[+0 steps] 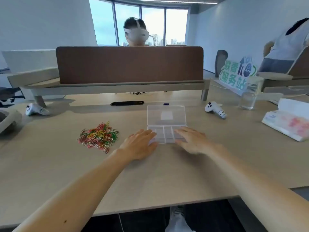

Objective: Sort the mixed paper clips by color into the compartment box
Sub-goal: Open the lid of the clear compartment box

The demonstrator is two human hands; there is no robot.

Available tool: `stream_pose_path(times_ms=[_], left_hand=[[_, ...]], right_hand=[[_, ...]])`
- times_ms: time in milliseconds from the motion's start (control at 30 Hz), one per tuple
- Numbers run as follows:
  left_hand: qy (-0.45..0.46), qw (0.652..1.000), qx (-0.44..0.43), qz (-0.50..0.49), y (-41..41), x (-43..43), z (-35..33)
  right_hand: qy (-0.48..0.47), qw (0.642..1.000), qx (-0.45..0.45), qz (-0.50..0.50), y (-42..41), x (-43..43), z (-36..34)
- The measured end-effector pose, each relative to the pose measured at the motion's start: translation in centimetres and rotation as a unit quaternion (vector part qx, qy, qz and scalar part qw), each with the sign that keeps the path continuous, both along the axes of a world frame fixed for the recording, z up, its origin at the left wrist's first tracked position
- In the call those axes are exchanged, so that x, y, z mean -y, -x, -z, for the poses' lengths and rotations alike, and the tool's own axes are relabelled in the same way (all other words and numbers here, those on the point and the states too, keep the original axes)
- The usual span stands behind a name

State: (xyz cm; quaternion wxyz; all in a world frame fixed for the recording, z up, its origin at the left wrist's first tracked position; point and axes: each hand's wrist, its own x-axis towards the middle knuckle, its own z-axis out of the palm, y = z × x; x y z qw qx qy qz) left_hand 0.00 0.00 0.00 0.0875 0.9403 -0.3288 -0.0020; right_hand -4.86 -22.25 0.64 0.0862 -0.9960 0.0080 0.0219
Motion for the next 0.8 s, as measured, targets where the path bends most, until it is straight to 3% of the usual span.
stream_pose_path(times_ms=[267, 467, 800], left_hand=[[-0.009, 1.0, -0.019, -0.011, -4.0, 2.6, -0.9], [-0.055, 0.998, -0.005, 0.016, -4.2, 3.2, -2.0], [-0.027, 0.999, 0.01, 0.03, -5.8, 2.1, -1.4]], right_hand=[[0.008, 0.999, -0.044, -0.008, -2.2, 2.2, -0.6], [-0.021, 0.998, -0.041, -0.03, -2.2, 1.7, -2.2], [-0.012, 0.999, -0.007, -0.043, -3.0, -0.4, -2.0]])
